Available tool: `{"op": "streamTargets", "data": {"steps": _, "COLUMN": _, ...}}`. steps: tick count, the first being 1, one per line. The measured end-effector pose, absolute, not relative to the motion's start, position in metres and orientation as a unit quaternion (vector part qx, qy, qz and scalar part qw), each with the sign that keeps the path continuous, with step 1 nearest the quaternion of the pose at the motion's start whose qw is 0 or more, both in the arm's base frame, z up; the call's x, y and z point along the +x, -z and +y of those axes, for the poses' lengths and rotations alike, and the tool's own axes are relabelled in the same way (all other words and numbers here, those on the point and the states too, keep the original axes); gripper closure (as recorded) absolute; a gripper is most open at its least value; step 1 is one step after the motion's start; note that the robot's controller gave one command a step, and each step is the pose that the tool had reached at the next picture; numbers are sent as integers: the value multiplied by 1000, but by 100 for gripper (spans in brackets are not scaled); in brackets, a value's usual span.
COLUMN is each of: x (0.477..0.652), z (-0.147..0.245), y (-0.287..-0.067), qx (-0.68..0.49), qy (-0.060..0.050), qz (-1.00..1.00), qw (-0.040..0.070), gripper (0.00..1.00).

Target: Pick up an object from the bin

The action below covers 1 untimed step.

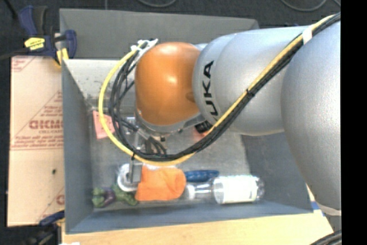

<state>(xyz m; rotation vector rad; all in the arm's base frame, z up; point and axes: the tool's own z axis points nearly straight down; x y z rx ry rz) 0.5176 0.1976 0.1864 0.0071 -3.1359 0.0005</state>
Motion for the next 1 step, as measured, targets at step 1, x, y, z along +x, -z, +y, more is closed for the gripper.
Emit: {"op": "streamTargets", "data": {"steps": 1, "x": 520, "z": 197, "y": -191, "qx": 0, "qy": 1, "qz": -1000, "qw": -1, "gripper": 0}}
